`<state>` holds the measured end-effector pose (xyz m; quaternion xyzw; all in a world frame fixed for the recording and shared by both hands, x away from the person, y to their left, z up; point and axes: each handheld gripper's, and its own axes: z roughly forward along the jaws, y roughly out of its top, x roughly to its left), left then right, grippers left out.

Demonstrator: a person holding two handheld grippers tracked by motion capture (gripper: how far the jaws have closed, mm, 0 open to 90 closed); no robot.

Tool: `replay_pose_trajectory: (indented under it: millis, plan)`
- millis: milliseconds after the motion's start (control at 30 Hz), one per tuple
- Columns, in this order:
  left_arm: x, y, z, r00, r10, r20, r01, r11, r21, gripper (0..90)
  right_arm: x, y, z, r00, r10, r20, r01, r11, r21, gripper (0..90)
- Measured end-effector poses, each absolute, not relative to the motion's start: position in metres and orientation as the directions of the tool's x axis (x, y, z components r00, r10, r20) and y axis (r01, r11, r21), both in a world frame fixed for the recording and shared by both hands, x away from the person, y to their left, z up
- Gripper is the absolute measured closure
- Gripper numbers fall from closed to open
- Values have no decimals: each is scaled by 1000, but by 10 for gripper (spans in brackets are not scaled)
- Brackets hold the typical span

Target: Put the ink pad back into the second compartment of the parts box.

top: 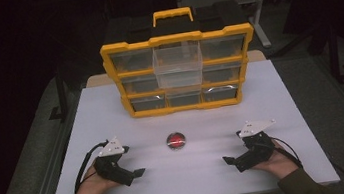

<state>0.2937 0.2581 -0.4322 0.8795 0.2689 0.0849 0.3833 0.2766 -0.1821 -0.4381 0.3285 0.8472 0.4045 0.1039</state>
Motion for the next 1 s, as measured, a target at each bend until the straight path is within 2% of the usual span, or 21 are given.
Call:
replay_pose_trajectory:
  millis: [1000]
  plan:
    - [300,250,-425,849,524,-74,401,-544,737,0,274,-182,-434,-773,624,113,464,435,772,0]
